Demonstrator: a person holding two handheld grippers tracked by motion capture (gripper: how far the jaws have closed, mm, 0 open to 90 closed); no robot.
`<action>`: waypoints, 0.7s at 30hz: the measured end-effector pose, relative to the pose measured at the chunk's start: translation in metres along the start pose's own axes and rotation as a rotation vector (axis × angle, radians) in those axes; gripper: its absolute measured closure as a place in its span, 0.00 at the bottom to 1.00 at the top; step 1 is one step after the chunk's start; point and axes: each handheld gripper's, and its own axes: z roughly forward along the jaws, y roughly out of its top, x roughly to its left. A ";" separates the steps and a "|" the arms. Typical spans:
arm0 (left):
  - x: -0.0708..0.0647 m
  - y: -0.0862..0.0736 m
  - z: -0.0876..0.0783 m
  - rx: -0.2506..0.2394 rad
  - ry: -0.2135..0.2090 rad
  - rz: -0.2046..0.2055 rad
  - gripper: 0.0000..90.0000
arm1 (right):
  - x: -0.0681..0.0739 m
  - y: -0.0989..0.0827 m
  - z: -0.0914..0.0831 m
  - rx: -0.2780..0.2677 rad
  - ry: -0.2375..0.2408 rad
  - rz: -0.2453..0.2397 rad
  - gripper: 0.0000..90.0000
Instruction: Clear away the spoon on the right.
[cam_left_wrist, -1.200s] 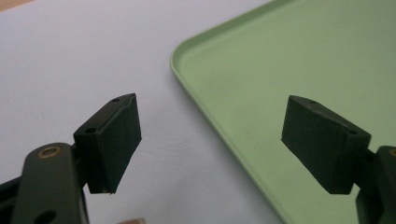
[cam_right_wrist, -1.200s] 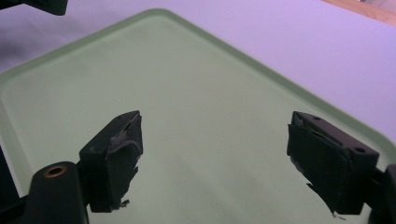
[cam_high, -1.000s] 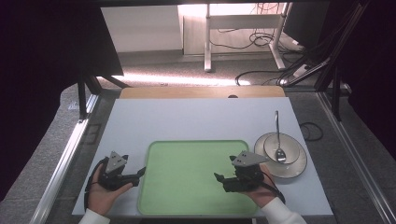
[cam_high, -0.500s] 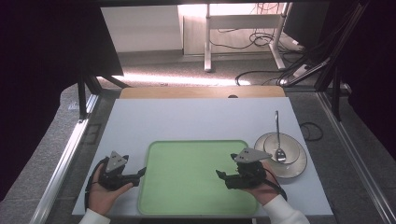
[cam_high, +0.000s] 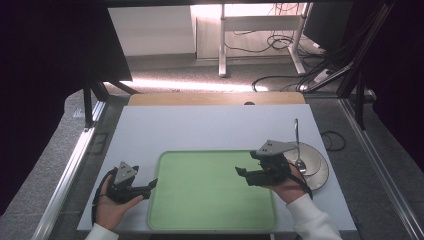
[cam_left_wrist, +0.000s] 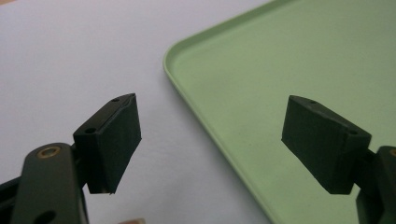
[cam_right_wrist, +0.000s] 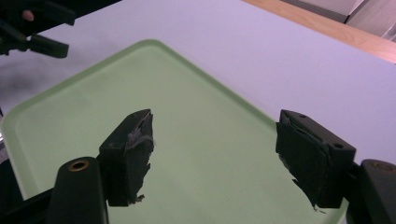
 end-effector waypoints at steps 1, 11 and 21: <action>0.000 0.000 0.000 -0.001 -0.001 0.001 0.22 | -0.002 0.003 0.001 0.001 -0.002 0.004 0.31; -0.002 0.000 -0.003 -0.001 0.007 0.011 0.22 | -0.024 0.007 -0.002 -0.020 -0.005 0.028 0.32; -0.002 0.000 -0.003 0.001 0.011 0.010 0.22 | -0.040 -0.002 -0.010 -0.018 -0.046 0.044 0.33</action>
